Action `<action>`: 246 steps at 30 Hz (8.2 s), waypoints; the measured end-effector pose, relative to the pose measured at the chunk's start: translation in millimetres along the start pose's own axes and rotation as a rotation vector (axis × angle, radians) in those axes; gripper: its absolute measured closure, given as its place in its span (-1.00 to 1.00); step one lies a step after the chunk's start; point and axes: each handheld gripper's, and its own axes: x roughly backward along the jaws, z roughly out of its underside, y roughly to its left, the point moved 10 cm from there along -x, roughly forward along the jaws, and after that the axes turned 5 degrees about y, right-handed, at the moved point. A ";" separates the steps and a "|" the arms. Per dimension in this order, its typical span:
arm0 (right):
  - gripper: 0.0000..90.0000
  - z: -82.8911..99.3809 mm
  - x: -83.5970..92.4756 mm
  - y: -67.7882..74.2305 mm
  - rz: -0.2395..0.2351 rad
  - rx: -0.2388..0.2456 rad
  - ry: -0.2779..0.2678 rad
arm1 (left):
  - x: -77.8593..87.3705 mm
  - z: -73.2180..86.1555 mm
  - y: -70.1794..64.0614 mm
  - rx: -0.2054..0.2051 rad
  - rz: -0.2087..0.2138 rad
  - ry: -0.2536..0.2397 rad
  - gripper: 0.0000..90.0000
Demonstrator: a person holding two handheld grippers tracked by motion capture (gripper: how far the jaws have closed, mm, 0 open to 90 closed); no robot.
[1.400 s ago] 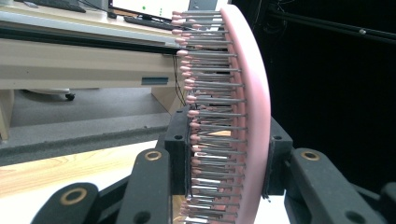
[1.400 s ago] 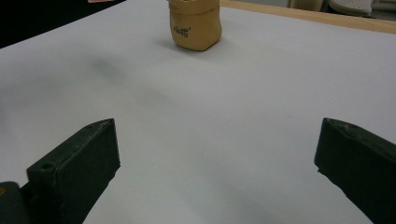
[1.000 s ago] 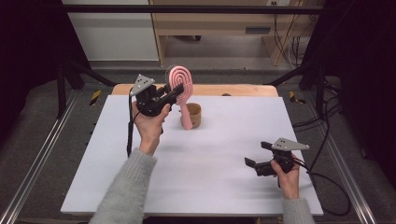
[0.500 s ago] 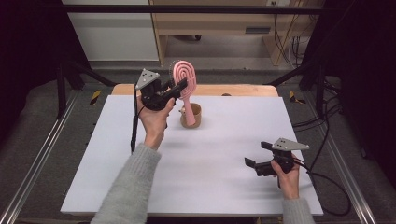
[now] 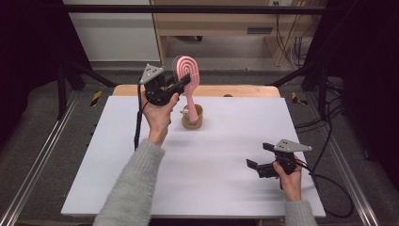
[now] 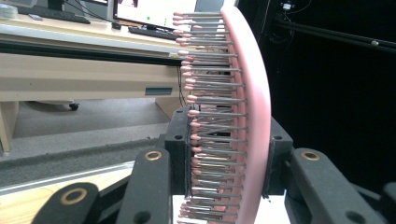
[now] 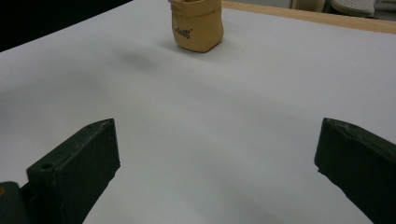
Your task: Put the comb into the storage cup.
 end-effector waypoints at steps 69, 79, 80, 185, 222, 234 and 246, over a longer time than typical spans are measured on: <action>-0.99 -0.1 -0.6 1.0 -0.004 0.001 -0.004 | -72.4 13.2 41.2 -0.013 -0.075 0.036 0.40; -0.99 0.0 -0.6 1.2 -0.005 0.001 -0.004 | -76.8 22.1 46.4 -0.010 -0.076 0.050 0.40; -0.99 0.0 -0.6 1.2 -0.005 0.001 -0.004 | -76.9 22.8 46.6 -0.010 -0.074 0.052 0.40; -0.99 2.1 -4.6 2.2 -0.008 0.008 0.009 | -61.2 90.1 104.1 0.173 -0.096 0.022 -0.01; -0.99 0.4 -3.8 3.1 -0.011 0.003 0.001 | -14.9 67.8 76.7 -0.045 -0.083 0.098 -1.00; -0.99 0.5 -4.0 2.7 -0.007 0.005 0.003 | 9.3 75.6 66.1 -0.064 -0.005 0.141 -0.99; -0.99 1.3 -4.6 2.2 -0.003 0.006 0.009 | 39.7 85.8 54.8 -0.114 0.065 0.155 -0.99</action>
